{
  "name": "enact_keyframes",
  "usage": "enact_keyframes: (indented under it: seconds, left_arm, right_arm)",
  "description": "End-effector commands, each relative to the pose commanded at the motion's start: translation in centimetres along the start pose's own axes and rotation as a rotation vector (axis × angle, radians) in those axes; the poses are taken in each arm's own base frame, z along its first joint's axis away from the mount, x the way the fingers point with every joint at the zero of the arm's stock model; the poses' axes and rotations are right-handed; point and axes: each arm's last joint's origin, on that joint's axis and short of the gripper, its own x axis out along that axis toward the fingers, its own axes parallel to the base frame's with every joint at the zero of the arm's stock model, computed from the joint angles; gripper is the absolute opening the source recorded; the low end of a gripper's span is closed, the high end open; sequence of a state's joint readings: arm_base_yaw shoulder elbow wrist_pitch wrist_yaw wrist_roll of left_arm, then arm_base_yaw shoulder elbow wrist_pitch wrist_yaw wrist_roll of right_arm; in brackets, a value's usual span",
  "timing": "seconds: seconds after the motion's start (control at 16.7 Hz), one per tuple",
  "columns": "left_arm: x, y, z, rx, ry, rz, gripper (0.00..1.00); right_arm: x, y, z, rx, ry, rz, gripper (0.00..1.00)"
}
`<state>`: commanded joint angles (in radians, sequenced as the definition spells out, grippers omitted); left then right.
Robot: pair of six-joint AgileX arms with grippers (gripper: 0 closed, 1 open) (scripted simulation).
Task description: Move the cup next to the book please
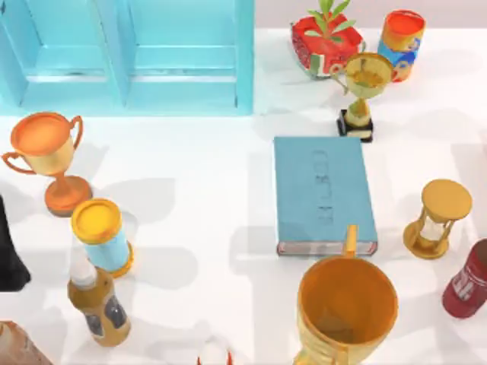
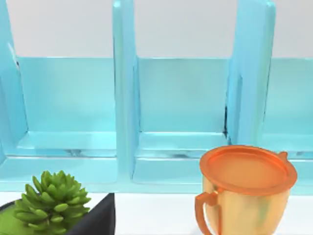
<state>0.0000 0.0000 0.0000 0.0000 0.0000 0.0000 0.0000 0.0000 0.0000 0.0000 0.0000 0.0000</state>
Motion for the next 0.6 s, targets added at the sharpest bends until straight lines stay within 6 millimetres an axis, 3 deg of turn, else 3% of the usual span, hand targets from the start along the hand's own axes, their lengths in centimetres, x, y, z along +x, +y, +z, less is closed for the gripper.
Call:
enact_keyframes:
  seconds: [0.3, 0.6]
  left_arm:
    - [0.0, 0.2, 0.6, 0.060, 0.042, 0.018, 1.00]
    - [0.5, 1.3, 3.5, 0.337, 0.247, 0.069, 1.00]
  right_arm:
    - [0.0, 0.0, 0.0, 0.000, 0.000, 0.000, 1.00]
    - [0.0, 0.0, 0.0, 0.000, 0.000, 0.000, 1.00]
